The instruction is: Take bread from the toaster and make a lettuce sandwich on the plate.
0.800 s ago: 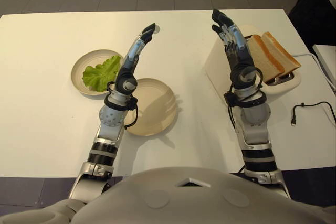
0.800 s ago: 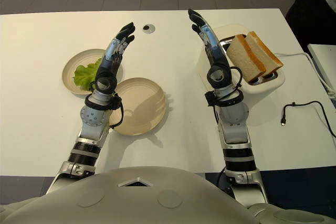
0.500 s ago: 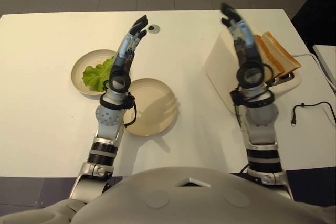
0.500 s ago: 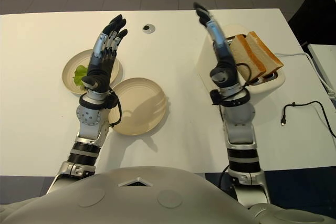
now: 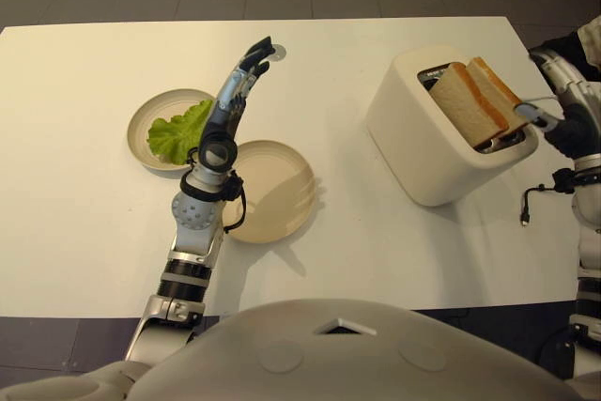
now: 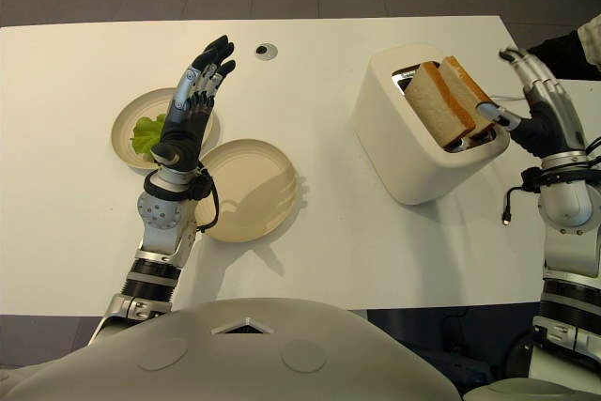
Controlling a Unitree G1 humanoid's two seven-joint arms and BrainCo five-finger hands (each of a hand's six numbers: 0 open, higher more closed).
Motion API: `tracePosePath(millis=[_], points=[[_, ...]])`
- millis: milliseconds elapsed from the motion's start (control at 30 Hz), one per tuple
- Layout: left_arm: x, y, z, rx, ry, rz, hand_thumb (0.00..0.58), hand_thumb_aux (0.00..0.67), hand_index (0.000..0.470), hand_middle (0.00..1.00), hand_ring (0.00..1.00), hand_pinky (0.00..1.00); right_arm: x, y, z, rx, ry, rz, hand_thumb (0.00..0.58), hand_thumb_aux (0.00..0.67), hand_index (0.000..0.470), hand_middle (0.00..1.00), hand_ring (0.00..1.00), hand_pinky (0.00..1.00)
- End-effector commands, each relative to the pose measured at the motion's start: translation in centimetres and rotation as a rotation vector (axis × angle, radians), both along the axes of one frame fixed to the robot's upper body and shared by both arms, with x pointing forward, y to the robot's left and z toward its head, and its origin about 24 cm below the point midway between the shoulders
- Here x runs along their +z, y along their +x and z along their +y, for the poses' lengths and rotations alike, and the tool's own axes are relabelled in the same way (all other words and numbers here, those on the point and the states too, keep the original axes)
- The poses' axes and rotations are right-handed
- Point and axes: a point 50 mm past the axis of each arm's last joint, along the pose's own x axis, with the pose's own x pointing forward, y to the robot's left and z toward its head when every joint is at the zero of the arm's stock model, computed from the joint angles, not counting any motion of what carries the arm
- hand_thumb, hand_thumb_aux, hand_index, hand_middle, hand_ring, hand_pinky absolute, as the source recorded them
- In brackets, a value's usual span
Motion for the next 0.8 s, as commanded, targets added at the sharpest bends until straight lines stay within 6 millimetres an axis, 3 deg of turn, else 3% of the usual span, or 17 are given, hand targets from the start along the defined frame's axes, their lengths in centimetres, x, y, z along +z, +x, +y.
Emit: tracePosePath(millis=[33,67,100,133,200,233,267,333,400,467,567,667,800], points=[[-0.1,0.0,-0.1,-0.010,0.022,0.006,0.000,0.000,0.000,0.00,0.00,0.00,-1.2,-0.3,-0.1,0.024,-0.025,0.100,0.464,0.370,0.260,0.00,0.00,0.00],[-0.1,0.0,-0.1,-0.009,0.025,0.007,0.000,0.000,0.000,0.00,0.00,0.00,-1.2,-0.2,0.0,0.029,-0.022,0.097,0.516,0.447,0.313,0.00,0.00,0.00],[-0.1,0.0,-0.1,-0.008,0.026,0.007,0.000,0.000,0.000,0.00,0.00,0.00,-1.1,-0.1,0.1,0.035,-0.016,0.089,0.580,0.652,0.457,0.00,0.00,0.00],[-0.1,0.0,-0.1,-0.007,0.028,0.007,0.000,0.000,0.000,0.00,0.00,0.00,-0.8,-0.1,0.2,0.039,-0.009,0.074,0.580,0.670,0.470,0.00,0.00,0.00],[-0.1,0.0,0.0,-0.006,0.029,0.006,0.000,0.000,0.000,0.00,0.00,0.00,-0.1,0.0,0.3,0.045,0.010,0.020,0.580,0.670,0.470,0.00,0.00,0.00],[-0.1,0.0,0.0,-0.005,0.029,0.006,0.000,0.000,0.000,0.00,0.00,0.00,0.4,0.1,0.5,0.055,0.019,-0.019,0.580,0.670,0.470,0.14,0.14,0.14],[-0.1,0.0,0.0,-0.005,0.029,0.006,0.000,0.000,0.000,0.00,0.00,0.00,0.9,0.2,0.8,0.068,0.024,-0.057,0.580,0.670,0.470,0.19,0.19,0.19],[-0.1,0.0,0.0,-0.005,0.027,0.006,0.000,0.000,0.000,0.00,0.00,0.00,2.1,0.2,1.1,0.085,0.033,-0.146,0.580,0.670,0.470,0.51,0.51,0.51],[-0.1,0.0,-0.1,-0.004,0.025,0.006,0.000,0.000,0.000,0.00,0.00,0.00,2.9,0.3,1.3,0.092,0.042,-0.208,0.580,0.670,0.470,0.60,0.60,0.60],[-0.1,0.0,0.0,-0.002,0.025,0.007,0.000,0.000,0.000,0.00,0.00,0.00,3.8,0.3,1.5,0.093,0.053,-0.276,0.580,0.670,0.470,0.81,0.81,0.81],[-0.1,0.1,0.2,0.017,0.032,0.004,0.000,0.000,0.000,0.00,0.00,0.00,6.1,0.1,2.1,0.107,0.067,-0.461,0.580,0.670,0.470,0.98,0.98,0.98],[0.4,0.4,1.7,0.095,0.095,-0.036,0.000,0.000,0.000,0.00,0.00,0.00,9.1,-1.0,3.2,0.164,0.090,-0.701,0.580,0.670,0.470,1.00,1.00,1.00],[1.1,1.2,5.8,0.305,0.315,-0.077,0.000,0.000,0.000,0.00,0.00,0.00,10.6,-2.0,5.3,0.300,0.211,-0.839,0.580,0.670,0.470,1.00,1.00,1.00]])
